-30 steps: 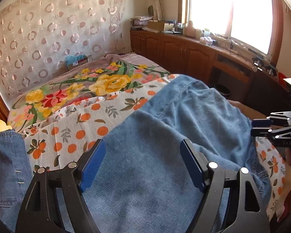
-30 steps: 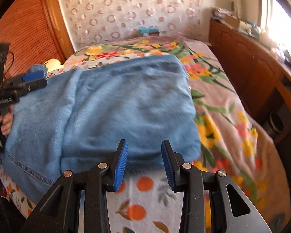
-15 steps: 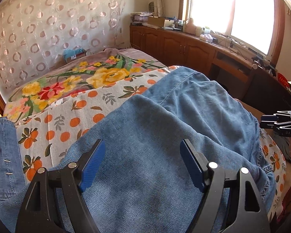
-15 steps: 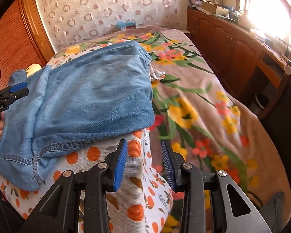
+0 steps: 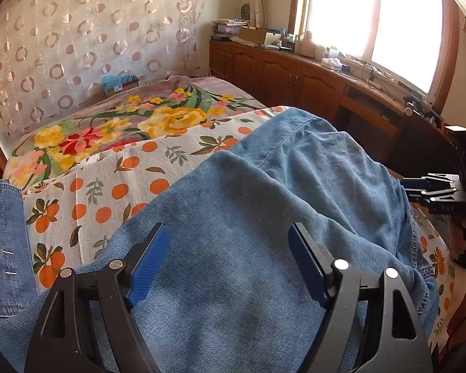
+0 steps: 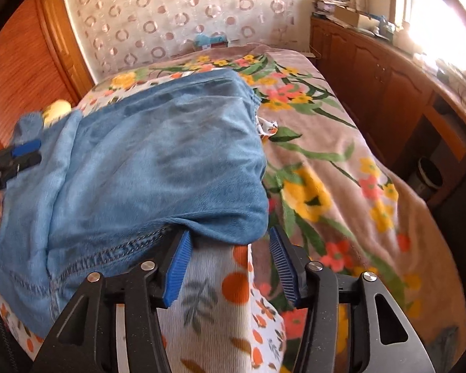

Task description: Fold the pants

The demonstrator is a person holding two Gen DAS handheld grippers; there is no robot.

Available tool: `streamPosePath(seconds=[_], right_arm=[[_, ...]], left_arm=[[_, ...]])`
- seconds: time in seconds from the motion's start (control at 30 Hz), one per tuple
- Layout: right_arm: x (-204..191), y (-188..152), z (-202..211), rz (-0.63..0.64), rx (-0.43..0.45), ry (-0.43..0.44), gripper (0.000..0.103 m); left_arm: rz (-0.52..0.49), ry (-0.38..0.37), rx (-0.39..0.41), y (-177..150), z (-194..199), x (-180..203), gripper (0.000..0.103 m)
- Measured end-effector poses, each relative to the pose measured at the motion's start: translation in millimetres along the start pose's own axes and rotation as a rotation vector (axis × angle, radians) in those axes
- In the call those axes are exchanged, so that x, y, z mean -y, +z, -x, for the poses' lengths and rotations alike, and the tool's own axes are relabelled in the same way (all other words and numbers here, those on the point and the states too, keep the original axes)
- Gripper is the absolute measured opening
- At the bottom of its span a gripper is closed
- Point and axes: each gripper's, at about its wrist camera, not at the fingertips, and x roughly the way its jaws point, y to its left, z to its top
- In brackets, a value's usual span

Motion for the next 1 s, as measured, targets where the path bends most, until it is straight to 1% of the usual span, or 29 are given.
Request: streamPosePath(seconds=[0.07,0.17,0.2,0.23,0.27,0.3,0.33,0.4,0.5,0.67,0.8,0.87,1.0], right_arm=[[7,2,-3,-0.039,0.018,-0.017,0.054],[12,3,-10,-0.058,0.024,0.006,0.053],[11,3,-13,-0.052,0.020,0.005,0.050],[12,2,-13,-0.049,0.027,0.021,0.042],[9,2,-14,-0.047,0.026,0.035,0.038],[9,1,-14,-0.044,0.027,0.039,0.030],[9,1,-14,-0.038,0.033,0.024,0.023],[5,2,-13,-0.032,0.042,0.008,0.019],[3,0,-2,-0.046,0.073,0.014,0.013],[-8,4,21,-0.037,0.164,0.030,0.011],[-27,12,40,-0.007,0.234,0.064,0.011],[-40,16,47,0.012,0.267,0.091,0.011],[-76,19,63,0.066,0.328,0.186,0.011]], left_arm=[[0.002,-0.002,0.000,0,1,-1,0.079],[0.001,-0.001,0.000,0,1,-1,0.079],[0.001,-0.002,0.000,0,1,-1,0.079],[0.001,-0.001,0.000,0,1,-1,0.079],[0.003,-0.004,-0.001,0,1,-1,0.079],[0.004,-0.004,-0.001,-1,1,-1,0.079],[0.003,-0.004,-0.001,0,1,-1,0.079],[0.002,0.000,-0.001,0,1,-1,0.079],[0.001,0.011,0.007,0,4,-2,0.079],[0.001,0.043,0.061,-1,25,-1,0.079],[0.009,0.073,0.110,-10,61,-4,0.080],[0.024,0.089,0.127,-15,78,-8,0.080],[0.063,0.132,0.166,-26,110,-18,0.080]])
